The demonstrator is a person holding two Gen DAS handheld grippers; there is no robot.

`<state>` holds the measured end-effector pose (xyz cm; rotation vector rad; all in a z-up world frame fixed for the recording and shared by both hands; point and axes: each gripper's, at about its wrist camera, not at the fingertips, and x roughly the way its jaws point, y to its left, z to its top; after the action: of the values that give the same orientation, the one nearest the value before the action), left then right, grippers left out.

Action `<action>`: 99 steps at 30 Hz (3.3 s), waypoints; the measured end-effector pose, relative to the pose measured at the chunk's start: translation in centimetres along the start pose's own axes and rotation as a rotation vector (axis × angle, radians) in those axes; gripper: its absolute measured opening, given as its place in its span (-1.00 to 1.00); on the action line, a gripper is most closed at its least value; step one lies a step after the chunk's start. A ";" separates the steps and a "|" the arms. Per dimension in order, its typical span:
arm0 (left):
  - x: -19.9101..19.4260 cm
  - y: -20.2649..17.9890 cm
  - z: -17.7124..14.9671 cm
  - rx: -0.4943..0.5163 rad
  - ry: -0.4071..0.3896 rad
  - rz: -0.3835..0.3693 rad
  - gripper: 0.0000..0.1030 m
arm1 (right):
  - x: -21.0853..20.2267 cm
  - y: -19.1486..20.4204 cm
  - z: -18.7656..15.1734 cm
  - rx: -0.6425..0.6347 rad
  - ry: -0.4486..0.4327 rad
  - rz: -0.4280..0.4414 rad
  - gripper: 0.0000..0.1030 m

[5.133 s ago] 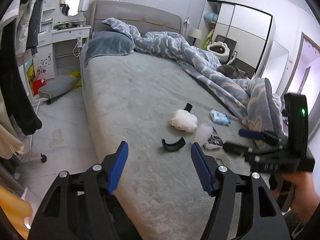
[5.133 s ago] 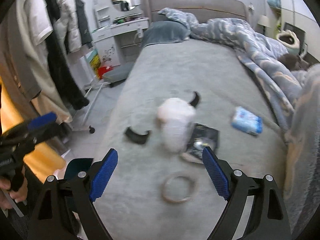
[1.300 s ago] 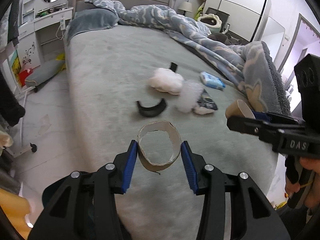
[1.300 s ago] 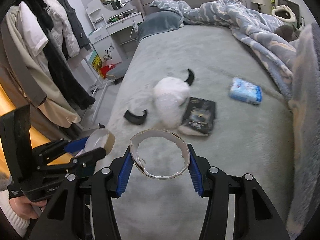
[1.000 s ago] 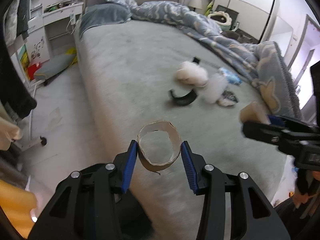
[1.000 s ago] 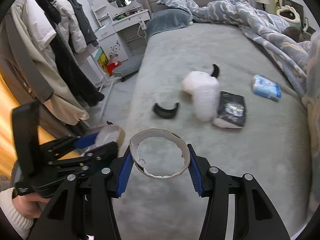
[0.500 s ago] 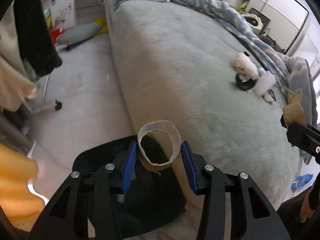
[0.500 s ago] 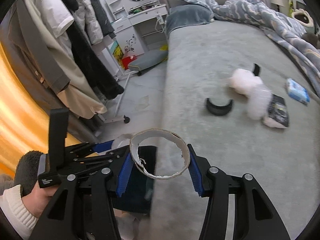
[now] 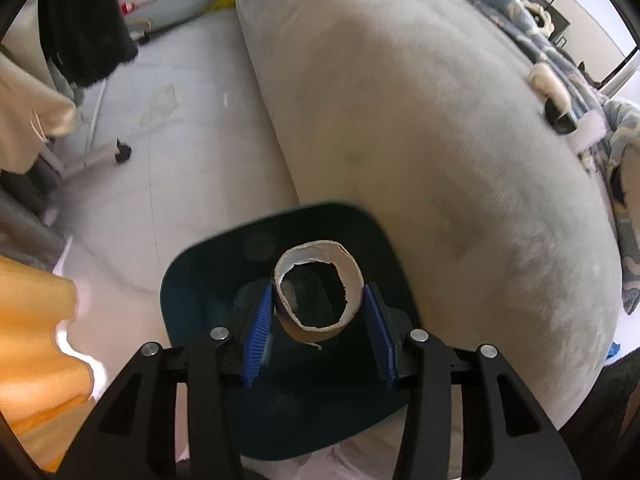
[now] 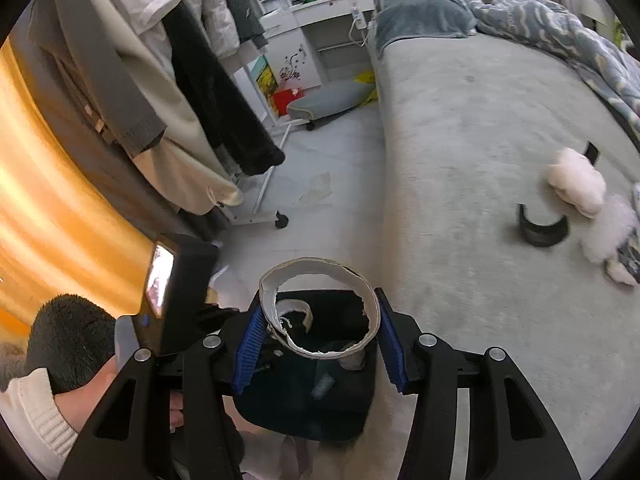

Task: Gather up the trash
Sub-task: 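Carry the tape ring into the green bin and open the left gripper while the right holds its ring, then lower the tape ring into the green bin and open the right gripper, then move both grippers back over the remaining items on the bed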

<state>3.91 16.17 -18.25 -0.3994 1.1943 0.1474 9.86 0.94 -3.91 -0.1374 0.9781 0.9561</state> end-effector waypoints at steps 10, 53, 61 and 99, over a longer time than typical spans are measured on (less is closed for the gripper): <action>1.7 3.2 -1.8 -0.049 0.128 -0.062 0.21 | 3.2 1.9 0.7 -0.027 0.036 0.031 0.02; -22.2 6.9 -11.0 -0.078 -0.627 -0.045 0.14 | 15.3 5.4 -3.7 -0.131 0.383 -0.033 0.05; -22.8 7.4 -11.2 -0.096 -0.658 -0.055 0.14 | 14.8 5.3 -3.0 -0.127 0.346 -0.042 0.54; -17.6 -2.2 -7.3 -0.021 -0.612 -0.195 0.34 | -2.5 -0.4 -2.4 -0.110 0.004 -0.078 0.69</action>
<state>-8.21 13.08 -3.68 -0.4457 0.5483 0.1029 8.13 -2.03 -3.55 -0.2682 0.9177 0.9386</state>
